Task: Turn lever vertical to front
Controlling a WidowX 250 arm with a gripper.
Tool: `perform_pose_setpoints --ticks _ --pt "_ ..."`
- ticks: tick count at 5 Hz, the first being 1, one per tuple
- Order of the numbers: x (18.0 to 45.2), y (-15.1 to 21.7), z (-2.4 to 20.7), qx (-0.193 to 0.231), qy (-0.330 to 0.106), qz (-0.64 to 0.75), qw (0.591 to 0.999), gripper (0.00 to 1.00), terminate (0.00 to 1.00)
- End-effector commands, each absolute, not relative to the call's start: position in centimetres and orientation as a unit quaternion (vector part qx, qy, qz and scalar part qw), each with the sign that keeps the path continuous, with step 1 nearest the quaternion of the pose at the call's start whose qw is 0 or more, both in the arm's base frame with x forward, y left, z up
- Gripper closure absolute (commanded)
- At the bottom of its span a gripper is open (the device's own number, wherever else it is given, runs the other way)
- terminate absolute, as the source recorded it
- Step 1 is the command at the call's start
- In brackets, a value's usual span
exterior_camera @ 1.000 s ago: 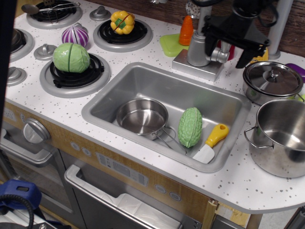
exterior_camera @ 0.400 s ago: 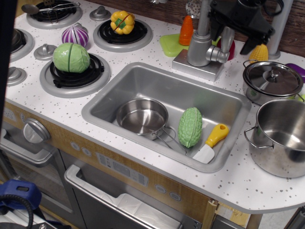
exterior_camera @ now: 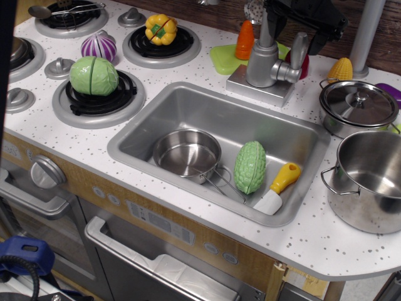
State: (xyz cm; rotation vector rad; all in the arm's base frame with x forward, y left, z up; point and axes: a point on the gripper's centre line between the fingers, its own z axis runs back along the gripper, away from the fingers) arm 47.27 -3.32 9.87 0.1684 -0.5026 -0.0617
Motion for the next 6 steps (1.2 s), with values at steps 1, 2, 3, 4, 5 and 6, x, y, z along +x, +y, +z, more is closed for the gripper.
perform_pose_setpoints --ticks 1,2,3,4,5,6 --pt "48.2 -3.1 11.8 0.073 -0.285 -0.023 0.956 0.0 0.0" --pt "48.6 -3.3 11.5 0.069 -0.288 -0.019 0.955 1.0 0.0" --pt "48.3 -3.9 11.5 0.065 -0.28 -0.01 0.958 1.0 0.0" --pt "47.6 -4.5 11.4 0.048 -0.252 0.009 0.967 1.0 0.0" --pt "46.2 -5.1 11.1 0.022 -0.194 0.042 0.98 1.0 0.0" --pt "45.1 -4.9 10.3 -0.001 -0.125 0.051 0.991 1.0 0.0"
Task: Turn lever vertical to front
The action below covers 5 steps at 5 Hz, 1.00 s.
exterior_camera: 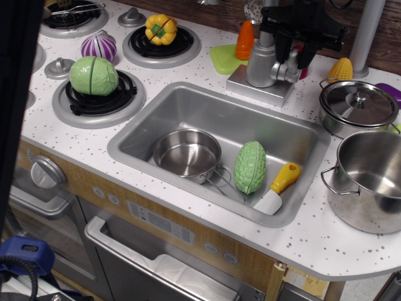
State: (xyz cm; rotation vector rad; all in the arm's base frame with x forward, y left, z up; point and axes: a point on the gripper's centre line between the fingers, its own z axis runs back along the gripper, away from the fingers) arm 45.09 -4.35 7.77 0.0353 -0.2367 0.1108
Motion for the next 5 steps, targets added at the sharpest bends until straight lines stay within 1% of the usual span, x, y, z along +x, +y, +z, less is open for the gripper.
perform_pose_setpoints --ticks 1,2,3,4,5 --pt "45.3 -4.4 8.7 -0.039 -0.088 0.054 0.994 1.0 0.0" --pt "44.8 -4.9 7.6 -0.046 -0.071 0.057 0.995 1.0 0.0" --pt "44.1 -5.5 6.6 -0.045 -0.078 0.06 0.994 1.0 0.0" --pt "43.5 -5.9 5.4 -0.047 -0.099 0.064 0.992 1.0 0.0" --pt "43.6 -5.7 5.4 -0.041 -0.102 0.057 0.992 1.0 0.0"
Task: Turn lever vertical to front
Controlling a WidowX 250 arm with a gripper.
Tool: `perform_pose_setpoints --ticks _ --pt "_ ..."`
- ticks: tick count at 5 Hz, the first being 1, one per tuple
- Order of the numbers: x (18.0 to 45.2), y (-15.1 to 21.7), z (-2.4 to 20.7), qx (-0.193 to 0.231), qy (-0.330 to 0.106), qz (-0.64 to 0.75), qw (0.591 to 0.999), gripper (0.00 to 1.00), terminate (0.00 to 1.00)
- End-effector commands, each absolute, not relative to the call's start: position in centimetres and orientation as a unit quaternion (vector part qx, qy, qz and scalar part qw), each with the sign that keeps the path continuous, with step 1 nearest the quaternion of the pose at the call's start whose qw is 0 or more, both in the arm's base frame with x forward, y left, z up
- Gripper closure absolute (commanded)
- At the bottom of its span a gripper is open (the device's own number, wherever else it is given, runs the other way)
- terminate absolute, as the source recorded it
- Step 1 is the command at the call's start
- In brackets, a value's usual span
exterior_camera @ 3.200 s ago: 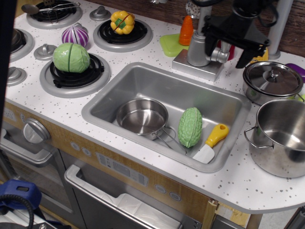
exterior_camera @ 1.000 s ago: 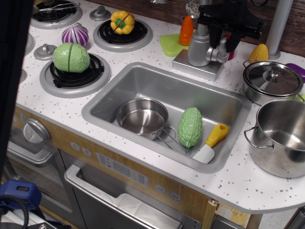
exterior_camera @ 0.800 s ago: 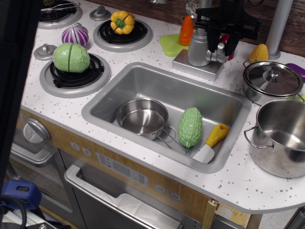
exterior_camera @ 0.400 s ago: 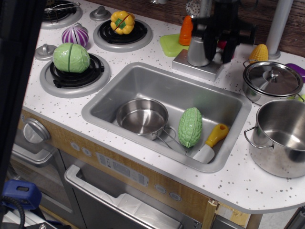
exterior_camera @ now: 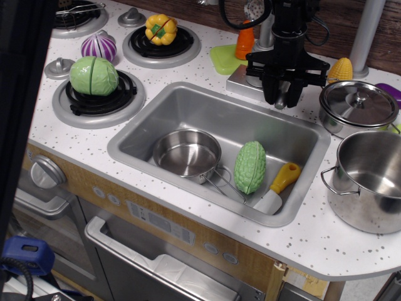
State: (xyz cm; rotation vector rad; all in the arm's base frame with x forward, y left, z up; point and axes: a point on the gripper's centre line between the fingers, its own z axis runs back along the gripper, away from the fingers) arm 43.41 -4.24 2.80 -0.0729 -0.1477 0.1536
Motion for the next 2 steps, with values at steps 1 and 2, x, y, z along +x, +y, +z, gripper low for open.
perform_pose_setpoints --ticks 1,2 --pt "43.7 -5.6 7.2 -0.02 -0.101 0.049 0.993 0.0 0.0" --pt "43.5 -5.5 8.8 0.016 -0.105 0.044 0.993 0.0 1.0"
